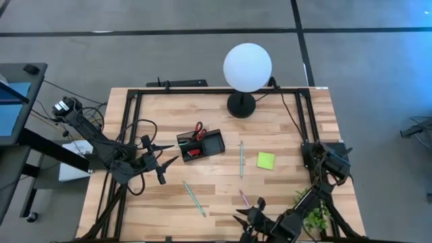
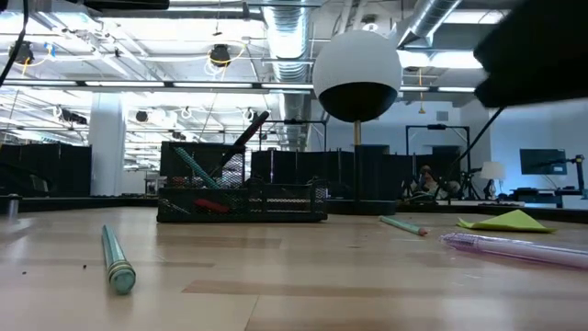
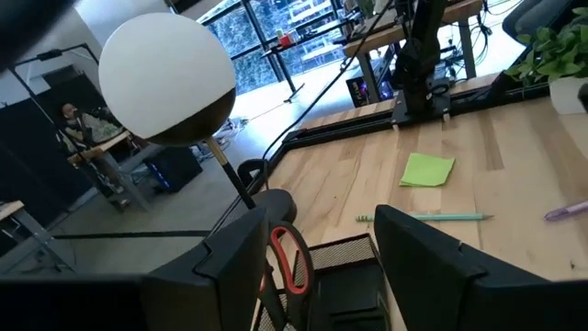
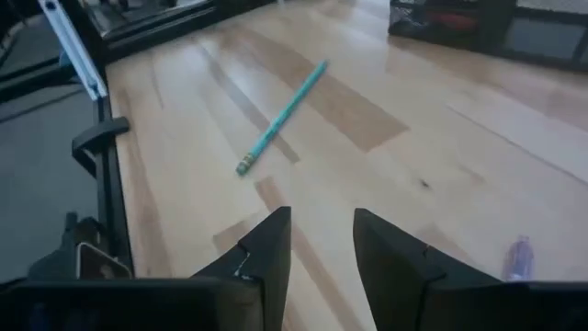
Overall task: Pick and place office supplies into organizer
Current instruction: Put the purple pen into the black desk organizer
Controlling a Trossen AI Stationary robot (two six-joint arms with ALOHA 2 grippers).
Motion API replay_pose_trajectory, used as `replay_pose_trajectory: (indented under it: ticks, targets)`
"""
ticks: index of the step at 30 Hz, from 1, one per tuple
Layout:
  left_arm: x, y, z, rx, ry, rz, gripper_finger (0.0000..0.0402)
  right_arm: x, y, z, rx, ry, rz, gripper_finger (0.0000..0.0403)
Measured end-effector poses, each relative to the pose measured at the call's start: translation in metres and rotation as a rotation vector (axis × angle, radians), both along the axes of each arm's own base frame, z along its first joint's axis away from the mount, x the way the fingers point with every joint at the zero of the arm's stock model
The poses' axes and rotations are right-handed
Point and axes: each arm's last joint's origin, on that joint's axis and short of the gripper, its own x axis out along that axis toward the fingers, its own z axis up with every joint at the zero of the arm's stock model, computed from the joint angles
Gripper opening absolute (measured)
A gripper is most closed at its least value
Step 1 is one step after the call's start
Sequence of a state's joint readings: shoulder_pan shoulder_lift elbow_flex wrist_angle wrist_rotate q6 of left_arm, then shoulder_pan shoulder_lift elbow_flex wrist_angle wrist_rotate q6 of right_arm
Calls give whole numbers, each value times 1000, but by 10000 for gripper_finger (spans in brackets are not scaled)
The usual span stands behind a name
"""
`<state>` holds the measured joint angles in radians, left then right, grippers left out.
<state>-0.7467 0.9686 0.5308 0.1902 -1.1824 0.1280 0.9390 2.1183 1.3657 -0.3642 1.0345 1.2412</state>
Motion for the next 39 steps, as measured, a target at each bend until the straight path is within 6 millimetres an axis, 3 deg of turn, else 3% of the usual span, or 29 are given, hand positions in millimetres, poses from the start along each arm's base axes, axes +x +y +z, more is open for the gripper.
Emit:
replay_pose_trajectory:
  ticks: [5,8,12,18,26,28,35,39]
  targets:
    - [0,0,-1,-10,1,1,199,-1,6,18,3,90,36,112]
    - [0,0,-2,-29,0,0,199,-3,11,24,121,232,73,113]
    - [0,0,-4,-70,-4,-13,199,-7,15,21,264,392,116,113]
    - [-1,0,-11,-125,36,-65,199,-25,12,16,250,482,22,113]
    - [-3,1,-16,-186,57,-73,199,-65,14,18,161,314,-152,111]
    - [-3,1,-17,-188,57,-73,199,-67,17,13,174,305,-169,111]
    - [-3,1,-16,-188,56,-73,199,-55,16,-34,113,333,-214,111]
    - [-3,1,-16,-190,54,-73,199,-52,15,-41,101,343,-224,111]
